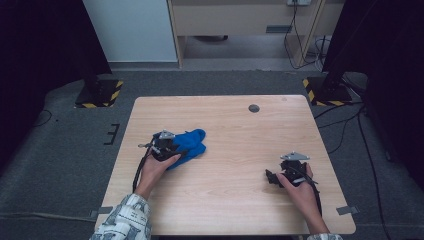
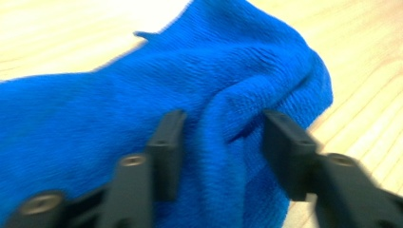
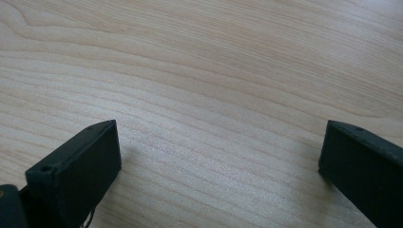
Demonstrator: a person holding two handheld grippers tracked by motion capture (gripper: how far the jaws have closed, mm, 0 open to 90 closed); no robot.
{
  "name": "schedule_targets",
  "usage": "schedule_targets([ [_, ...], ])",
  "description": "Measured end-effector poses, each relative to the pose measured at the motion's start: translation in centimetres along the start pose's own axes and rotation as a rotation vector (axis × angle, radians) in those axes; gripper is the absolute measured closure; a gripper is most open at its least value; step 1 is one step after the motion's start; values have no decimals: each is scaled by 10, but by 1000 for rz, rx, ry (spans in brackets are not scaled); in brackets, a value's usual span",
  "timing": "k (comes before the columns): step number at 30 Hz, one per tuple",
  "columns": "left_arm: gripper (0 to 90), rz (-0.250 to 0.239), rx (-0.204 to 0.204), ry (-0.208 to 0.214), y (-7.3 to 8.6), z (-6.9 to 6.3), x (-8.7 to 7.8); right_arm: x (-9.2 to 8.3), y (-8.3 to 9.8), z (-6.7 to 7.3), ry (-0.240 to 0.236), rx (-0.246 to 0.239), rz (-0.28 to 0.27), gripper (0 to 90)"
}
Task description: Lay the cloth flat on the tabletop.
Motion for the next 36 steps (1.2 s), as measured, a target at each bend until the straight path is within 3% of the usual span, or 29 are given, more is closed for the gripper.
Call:
schedule_targets([
  [2, 334, -2, -8, 14, 0, -2, 4, 0, 0, 0, 0, 0, 0, 5],
  [4, 338, 12, 20, -17, -1, -3, 5, 0, 0, 0, 0, 0, 0, 5],
  [6, 427, 28, 49, -58, 0, -3, 5, 0, 0, 0, 0, 0, 0, 5],
  [10, 714, 20, 15, -85, 0, -1, 2, 0, 0, 0, 0, 0, 0, 5],
  [13, 830, 0, 11, -87, 0, -3, 1, 0, 0, 0, 0, -1, -1, 5],
  [18, 857, -61, -20, -36, -8, -13, -8, 0, 0, 0, 0, 2, 0, 5],
  [23, 859, -78, 11, 7, -21, -30, -12, 0, 0, 0, 1, 0, 0, 5],
  [26, 859, -93, 32, 60, -31, -51, -12, 0, 0, 0, 2, 1, 0, 6],
  [29, 860, -87, 62, 85, -36, -66, -8, 0, 0, 0, 1, 1, 0, 6],
  [33, 860, -93, 65, 140, -41, -86, -3, 0, 0, 0, 2, 0, 0, 6],
  [36, 860, -84, 91, 169, -42, -102, 2, 0, 0, 0, 3, 0, 0, 6],
])
Point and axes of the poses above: each handheld gripper's, and its own axes: x roughly forward along the jaws, y roughly out of its underside, z roughly to its left, the point moved 6 cm from there along x, roughly forward along the jaws, and after that the axes turned 2 degrees about z, right-handed, at the moved point
